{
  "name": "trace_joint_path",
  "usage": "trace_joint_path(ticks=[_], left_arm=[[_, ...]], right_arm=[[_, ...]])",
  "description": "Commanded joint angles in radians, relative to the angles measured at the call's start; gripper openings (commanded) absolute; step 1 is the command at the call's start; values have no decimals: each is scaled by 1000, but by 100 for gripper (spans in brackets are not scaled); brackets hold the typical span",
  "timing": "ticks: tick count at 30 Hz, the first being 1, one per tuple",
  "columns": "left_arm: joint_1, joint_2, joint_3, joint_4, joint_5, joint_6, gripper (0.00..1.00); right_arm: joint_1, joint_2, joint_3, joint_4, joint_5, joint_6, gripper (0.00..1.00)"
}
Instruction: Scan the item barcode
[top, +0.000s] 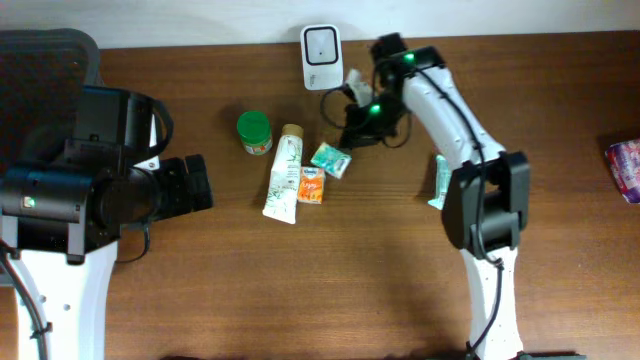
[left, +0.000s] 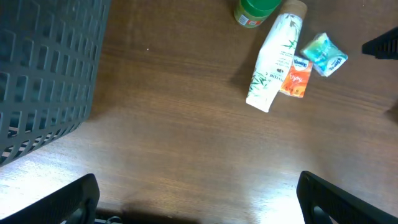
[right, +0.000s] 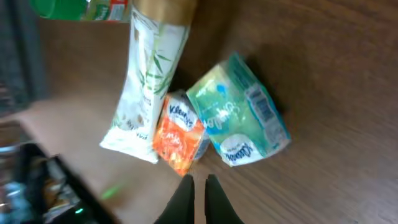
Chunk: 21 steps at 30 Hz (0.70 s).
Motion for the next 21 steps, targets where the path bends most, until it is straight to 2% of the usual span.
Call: trace_joint_path(ticks=[1,4,6,8,11,13,16,21], left_arm=[[0,-11,3,2,-4,-10,99],[0,-11,3,2,-3,-10,99],[0,-11,3,2,-4,-10,99],[0,-11,3,2,-3,-10,99],[0,-11,3,2,-3,-10,99],[0,-11,3,2,-4,-10,99],[0,-11,3,2,-4,-10,99],[0,-11,3,2,-4,-10,99]], right_arm=[[-23,-11,-43,4,-141,-58,4],[-14,-13,-21,1,-116,-100,19],[12,-18,7,-6,54,-100,32],[66,-22,14,-10,291,-119,36],[166,-22,13,-8,596,-122,39],[245,-20,13,-1,784,-122,45],[311,-11,2,2,899,-122,45],[328,-10,-44,79,933,-122,45]])
